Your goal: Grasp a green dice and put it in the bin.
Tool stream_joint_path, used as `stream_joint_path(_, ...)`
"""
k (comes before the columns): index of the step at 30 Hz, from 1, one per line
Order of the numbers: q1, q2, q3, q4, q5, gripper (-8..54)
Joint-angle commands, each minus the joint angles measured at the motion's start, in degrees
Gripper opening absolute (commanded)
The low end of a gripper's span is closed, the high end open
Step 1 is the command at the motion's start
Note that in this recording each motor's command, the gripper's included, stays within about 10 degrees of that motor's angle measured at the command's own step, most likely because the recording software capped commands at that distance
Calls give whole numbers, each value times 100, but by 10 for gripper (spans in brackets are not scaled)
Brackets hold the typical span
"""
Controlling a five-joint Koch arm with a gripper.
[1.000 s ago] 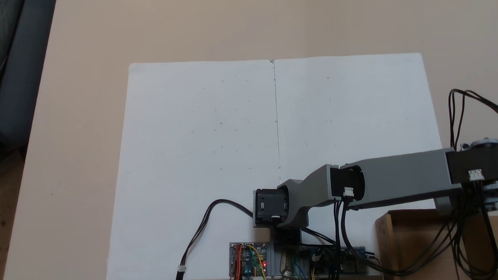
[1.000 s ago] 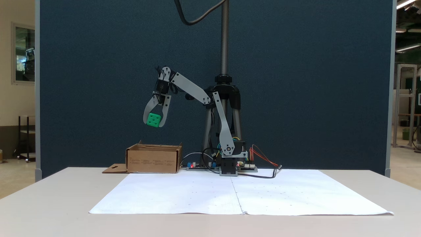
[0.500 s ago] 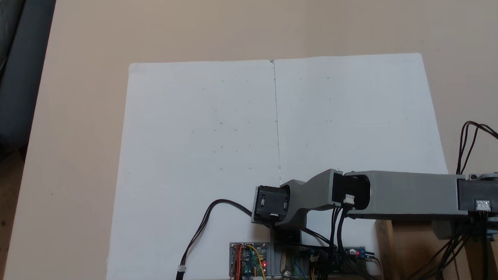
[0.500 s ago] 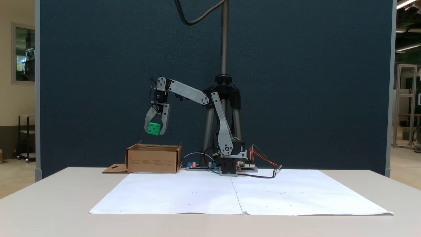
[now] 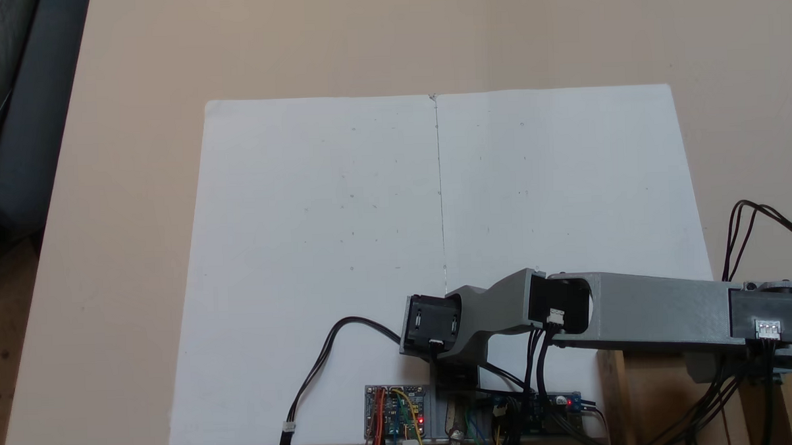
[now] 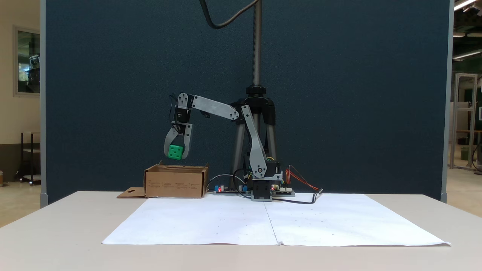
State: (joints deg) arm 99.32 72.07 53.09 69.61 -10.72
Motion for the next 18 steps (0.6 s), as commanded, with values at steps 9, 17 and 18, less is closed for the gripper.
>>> stream_joint_path(9,149,149,62,-167,-475,459)
stream_joint_path(17,141,158,62,-158,-466,452)
stream_joint_path(18,132,158,62,-167,-466,449)
